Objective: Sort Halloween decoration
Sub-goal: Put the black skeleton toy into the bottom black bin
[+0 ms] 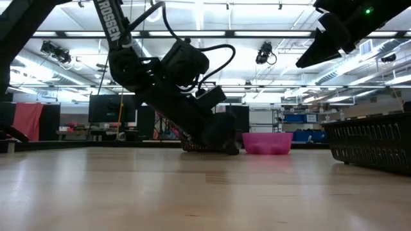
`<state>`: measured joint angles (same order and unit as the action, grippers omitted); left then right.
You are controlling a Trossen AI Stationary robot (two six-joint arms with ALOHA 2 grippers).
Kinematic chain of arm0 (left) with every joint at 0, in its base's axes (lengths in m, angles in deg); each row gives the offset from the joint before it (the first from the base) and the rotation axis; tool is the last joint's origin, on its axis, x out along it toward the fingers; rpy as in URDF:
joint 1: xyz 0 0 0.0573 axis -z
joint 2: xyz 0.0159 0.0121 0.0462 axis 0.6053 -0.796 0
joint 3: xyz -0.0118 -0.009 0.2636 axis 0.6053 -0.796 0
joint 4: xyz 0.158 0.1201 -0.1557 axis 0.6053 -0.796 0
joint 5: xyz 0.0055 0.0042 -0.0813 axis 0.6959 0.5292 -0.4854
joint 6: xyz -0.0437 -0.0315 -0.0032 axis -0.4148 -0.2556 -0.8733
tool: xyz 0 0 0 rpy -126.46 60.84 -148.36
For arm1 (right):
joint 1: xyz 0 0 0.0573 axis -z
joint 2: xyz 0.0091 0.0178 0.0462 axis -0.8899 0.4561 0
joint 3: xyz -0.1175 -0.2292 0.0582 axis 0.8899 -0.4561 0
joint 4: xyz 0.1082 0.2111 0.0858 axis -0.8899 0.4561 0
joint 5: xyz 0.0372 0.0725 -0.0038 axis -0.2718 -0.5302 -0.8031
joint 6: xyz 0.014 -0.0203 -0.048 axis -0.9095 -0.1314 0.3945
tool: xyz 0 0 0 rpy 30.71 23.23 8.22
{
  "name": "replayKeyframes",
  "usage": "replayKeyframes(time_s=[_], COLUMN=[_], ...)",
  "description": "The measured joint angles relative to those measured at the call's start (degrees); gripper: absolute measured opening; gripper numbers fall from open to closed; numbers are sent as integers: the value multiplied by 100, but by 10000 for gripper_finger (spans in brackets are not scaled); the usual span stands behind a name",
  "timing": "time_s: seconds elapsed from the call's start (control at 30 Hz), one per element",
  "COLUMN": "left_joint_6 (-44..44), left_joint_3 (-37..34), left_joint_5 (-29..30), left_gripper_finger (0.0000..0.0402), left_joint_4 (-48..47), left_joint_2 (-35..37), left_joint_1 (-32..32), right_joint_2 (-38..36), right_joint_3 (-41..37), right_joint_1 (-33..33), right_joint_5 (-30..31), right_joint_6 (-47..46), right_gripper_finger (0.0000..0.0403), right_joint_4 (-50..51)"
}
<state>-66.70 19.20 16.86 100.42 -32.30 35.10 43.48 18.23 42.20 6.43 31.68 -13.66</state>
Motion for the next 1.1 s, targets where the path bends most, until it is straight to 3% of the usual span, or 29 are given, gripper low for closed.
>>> replayKeyframes(time_s=[0.5,0.87,1.1], left_joint_6=[248,370,669], left_joint_3=[1,7,7], left_joint_5=[-38,-347,-448], left_gripper_finger=[137,13,4], left_joint_4=[43,13,9], left_joint_2=[-48,-48,-46], left_joint_1=[-26,-26,37], right_joint_2=[0,0,0], right_joint_3=[0,0,0], right_joint_1=[0,0,0], right_joint_5=[-22,-65,-70], right_joint_6=[20,20,19], right_gripper_finger=[164,164,164], right_joint_4=[-9,-7,21])
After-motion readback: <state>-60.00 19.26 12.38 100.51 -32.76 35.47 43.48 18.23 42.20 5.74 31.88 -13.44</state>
